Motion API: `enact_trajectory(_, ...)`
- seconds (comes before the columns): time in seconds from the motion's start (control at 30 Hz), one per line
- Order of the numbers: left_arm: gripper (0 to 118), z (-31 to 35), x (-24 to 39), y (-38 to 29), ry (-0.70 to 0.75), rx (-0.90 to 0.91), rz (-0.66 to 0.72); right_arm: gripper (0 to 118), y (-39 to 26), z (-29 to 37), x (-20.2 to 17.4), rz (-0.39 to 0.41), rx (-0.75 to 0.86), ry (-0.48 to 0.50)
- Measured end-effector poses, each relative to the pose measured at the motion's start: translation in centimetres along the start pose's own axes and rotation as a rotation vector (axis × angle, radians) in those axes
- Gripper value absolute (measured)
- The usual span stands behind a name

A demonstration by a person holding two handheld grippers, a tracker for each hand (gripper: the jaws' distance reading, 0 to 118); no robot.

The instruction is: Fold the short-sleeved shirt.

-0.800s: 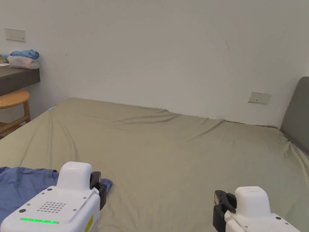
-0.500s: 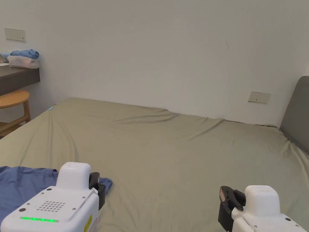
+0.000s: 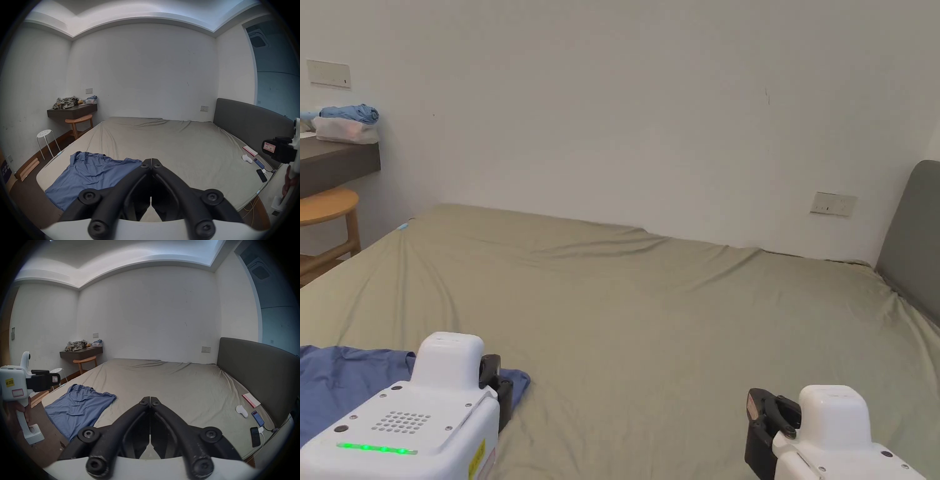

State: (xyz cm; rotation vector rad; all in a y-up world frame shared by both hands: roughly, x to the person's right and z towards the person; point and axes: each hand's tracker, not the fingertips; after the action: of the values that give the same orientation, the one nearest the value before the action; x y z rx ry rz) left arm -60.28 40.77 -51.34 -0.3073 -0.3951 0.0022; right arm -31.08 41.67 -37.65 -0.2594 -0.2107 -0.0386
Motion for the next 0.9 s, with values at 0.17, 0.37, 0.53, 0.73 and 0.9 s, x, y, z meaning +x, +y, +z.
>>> enact_trajectory(0.17, 0, -0.2, -0.2, 0.0, -0.001, -0.010, 0.015, 0, -0.1, -0.1, -0.1, 0.001, -0.008, 0.012)
enact_trajectory(0.37, 0, -0.6, -0.3, 0.0, 0.007, -0.013, 0.008, 0, -0.5, -0.7, -0.1, 0.007, -0.016, 0.012)
enact_trajectory(0.53, 0, -1.0, -0.4, -0.1, 0.009, -0.023, 0.011, 0, -0.7, -1.5, 0.3, 0.009, -0.019, 0.012)
enact_trajectory(0.73, 0, -1.8, -0.5, -0.3, 0.012, -0.036, 0.017, 0, -0.8, -1.7, 0.1, 0.014, -0.026, 0.013)
enact_trajectory(0.9, 0, -2.7, -0.6, -0.5, 0.006, -0.049, 0.023, 0, -0.6, -2.6, 0.0, 0.023, -0.034, 0.011)
